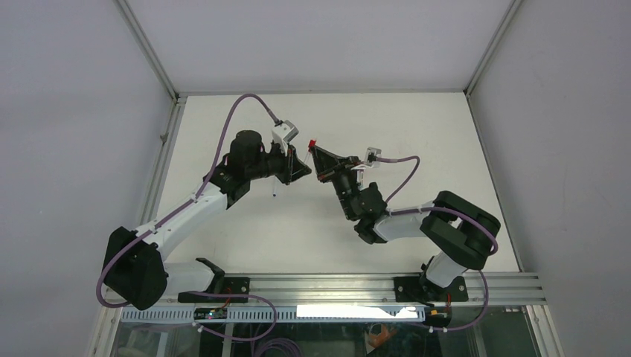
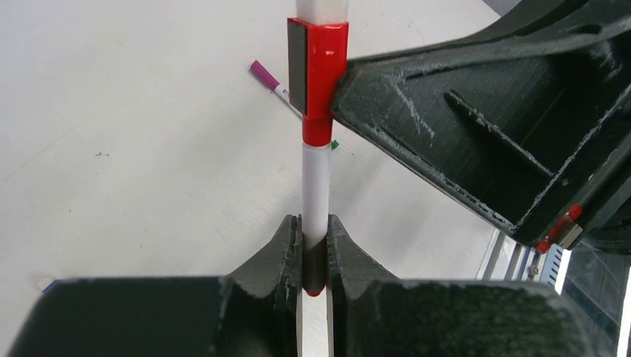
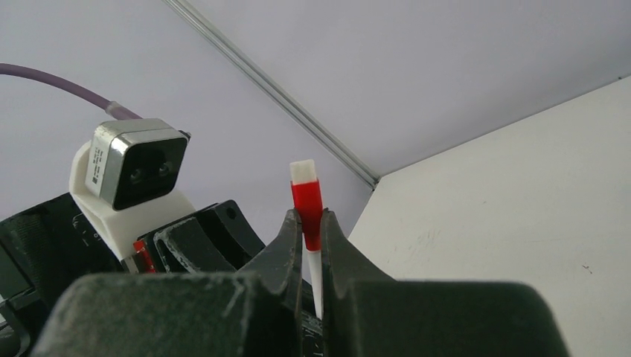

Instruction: Insert the pens into the pen caps

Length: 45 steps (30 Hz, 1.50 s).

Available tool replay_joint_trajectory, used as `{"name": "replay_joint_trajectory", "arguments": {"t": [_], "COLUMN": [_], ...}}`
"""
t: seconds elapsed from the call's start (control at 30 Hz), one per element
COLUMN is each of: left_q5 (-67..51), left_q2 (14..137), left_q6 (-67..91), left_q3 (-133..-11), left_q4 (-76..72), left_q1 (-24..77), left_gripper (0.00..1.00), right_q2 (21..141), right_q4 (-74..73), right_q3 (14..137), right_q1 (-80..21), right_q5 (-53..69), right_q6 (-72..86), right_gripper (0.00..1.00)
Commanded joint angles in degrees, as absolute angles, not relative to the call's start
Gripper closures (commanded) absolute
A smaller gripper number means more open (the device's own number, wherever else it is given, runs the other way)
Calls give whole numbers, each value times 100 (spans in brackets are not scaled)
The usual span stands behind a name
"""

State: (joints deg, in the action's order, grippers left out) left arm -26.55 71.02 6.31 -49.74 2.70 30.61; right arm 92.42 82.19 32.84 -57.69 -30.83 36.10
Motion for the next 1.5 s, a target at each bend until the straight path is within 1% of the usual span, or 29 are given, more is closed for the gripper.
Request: {"name": "replay_joint_trajectory", "arguments": {"t": [0.0,0.17,0.43,0.6,0.63,0.7,0.73,0.77,0.8,0.83,0.87,0.9,0.93,1.07,1.2,1.37,1.47], "left_q5": [-2453,-2485,-2190,-1887,-1794,-1635,-1593,-1569,-1523,-1439,-1362,-1281,-1224,-1234,-1138,-1061,-1179], "left_q2": [6992,6976,6798,6683,6652,6589,6576,6583,6606,6642,6684,6741,6809,7127,7329,7660,8069], "left_q6": [570,593,488,431,416,448,481,502,538,601,682,797,925,1315,1527,1731,1782], "left_q3": [-6296,-6281,-5976,-5798,-5753,-5637,-5573,-5535,-5516,-5507,-5489,-5473,-5461,-5494,-5426,-5458,-5673], "left_q4": [-3111,-3115,-2848,-2527,-2396,-2236,-2194,-2049,-1954,-1739,-1592,-1458,-1315,-583,218,1251,1782], "left_q1": [2883,2883,2874,2826,2822,2796,2789,2782,2778,2765,2756,2744,2730,2725,2725,2733,2733], "left_gripper": [100,100,100,100,100,100,100,100,100,100,100,100,100,100,100,100,100], "right_q2": [9686,9660,9437,8830,8596,8076,7798,7542,7286,7064,6844,6629,6425,5720,5179,4993,5043], "right_q4": [6293,6310,6365,6331,6181,5691,5361,5034,4719,4498,4325,4157,4024,3518,3084,2756,2753], "right_q3": [2917,2885,2811,2668,2662,2712,2768,2826,2864,2876,2862,2824,2779,2571,2441,2385,2356], "right_q1": [-6760,-6765,-6760,-6697,-6657,-6566,-6506,-6453,-6369,-6253,-6118,-5966,-5828,-5348,-5177,-5073,-5013], "right_q5": [-1041,-1087,-1256,-1522,-1609,-1794,-1893,-2059,-2179,-2232,-2234,-2224,-2207,-2258,-2463,-2641,-2668], "right_q6": [3780,3766,3546,3107,2942,2529,2324,2129,1971,1842,1799,1752,1748,1743,1740,1697,1708], "right_gripper": [100,100,100,100,89,61,45,33,26,15,11,7,6,5,5,5,4]}}
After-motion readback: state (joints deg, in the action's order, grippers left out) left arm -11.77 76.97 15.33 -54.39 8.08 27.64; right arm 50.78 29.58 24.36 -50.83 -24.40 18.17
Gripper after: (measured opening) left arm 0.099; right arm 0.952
